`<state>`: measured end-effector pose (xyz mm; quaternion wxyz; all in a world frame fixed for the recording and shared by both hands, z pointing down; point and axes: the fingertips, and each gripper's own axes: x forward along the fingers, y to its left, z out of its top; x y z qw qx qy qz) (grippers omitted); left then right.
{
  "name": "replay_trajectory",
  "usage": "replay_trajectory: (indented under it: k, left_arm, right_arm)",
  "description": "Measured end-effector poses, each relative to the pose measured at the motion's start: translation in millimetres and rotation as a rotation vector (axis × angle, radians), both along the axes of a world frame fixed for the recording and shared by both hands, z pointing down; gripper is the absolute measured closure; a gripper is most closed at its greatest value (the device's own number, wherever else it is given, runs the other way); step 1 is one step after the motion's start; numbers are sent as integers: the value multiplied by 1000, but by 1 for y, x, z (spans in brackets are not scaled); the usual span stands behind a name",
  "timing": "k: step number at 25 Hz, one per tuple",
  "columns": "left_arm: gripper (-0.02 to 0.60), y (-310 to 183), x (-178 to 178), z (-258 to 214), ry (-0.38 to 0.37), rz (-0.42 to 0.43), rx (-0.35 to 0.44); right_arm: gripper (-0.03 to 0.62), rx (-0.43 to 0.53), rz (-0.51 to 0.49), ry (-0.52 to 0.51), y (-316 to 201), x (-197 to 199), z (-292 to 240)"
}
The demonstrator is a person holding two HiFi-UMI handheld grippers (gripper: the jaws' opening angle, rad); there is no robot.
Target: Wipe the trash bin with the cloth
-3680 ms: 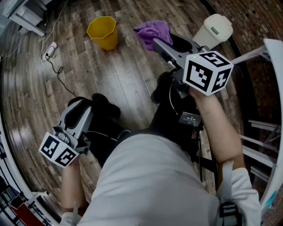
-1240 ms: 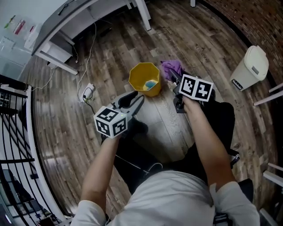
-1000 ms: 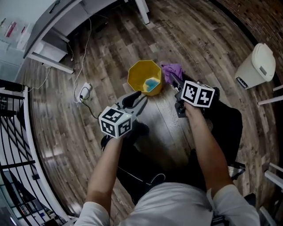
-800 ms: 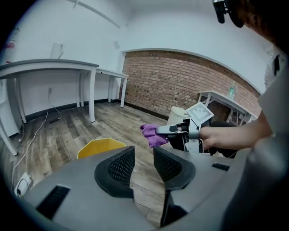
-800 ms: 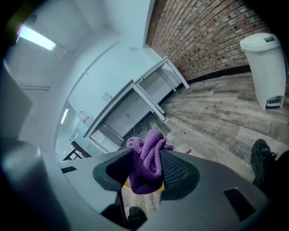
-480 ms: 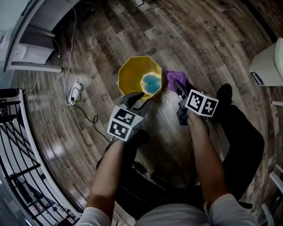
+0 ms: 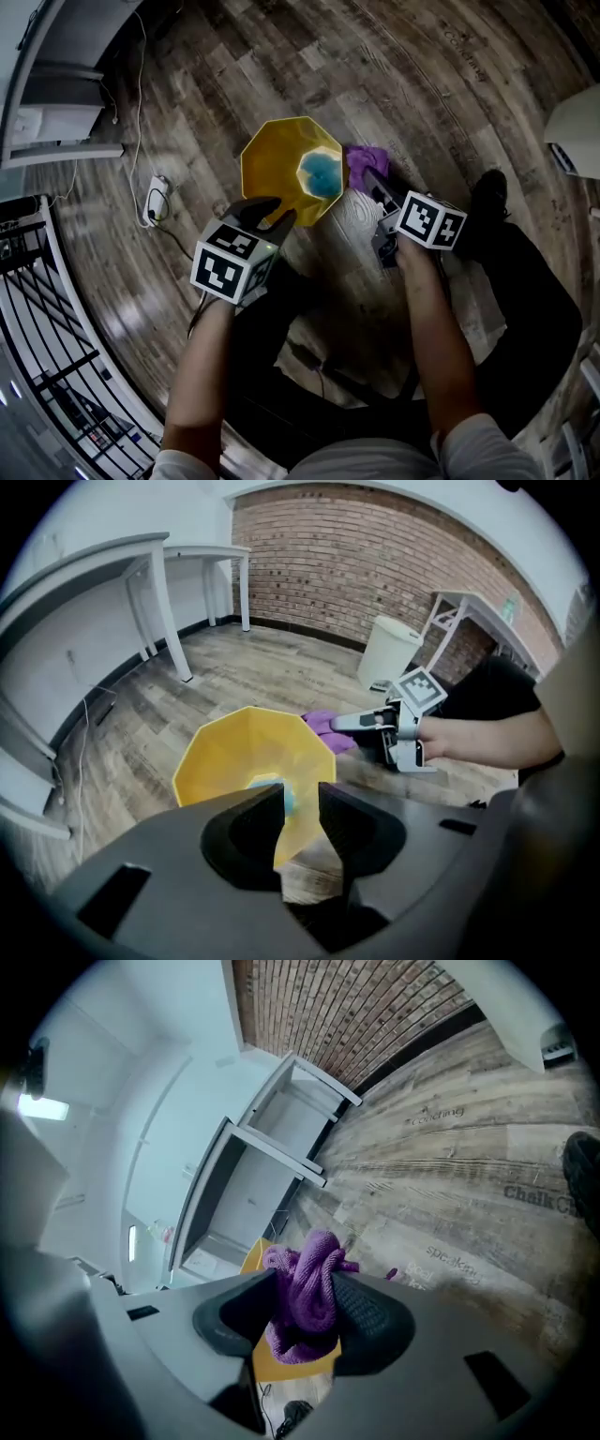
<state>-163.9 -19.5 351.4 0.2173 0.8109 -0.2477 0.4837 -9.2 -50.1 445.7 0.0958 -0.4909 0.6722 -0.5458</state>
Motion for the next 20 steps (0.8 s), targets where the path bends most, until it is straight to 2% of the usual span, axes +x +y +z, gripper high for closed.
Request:
replay_trajectory:
  k: [2,5,7,11,14,17,20]
  left_arm:
    - [466,0,-5,8,-39,49,37]
    - [394,26,2,33,-56,199,41]
    - [387,38,7,45,-61,287,53]
    - [387,26,28,53,-32,380,139]
    - [388,39,43,64,6,469,102]
    - [409,49,53,72,41,483,47]
    - [469,44,60,75,54,455,39]
  right_arm:
    - [410,14,-10,-23,-1,-6,-2]
    - [410,45,-38,-44,-2,-8,-6]
    - [410,75,-46,-62,-3,-5,-11]
    - [410,138,-65,-115,-5,-7,-24]
    - [410,135,-84,-126,-3,-12,-16]
    - [410,103,-110,-98,-1,-15,4]
    - [410,74,-136,-82,-1,-17,22]
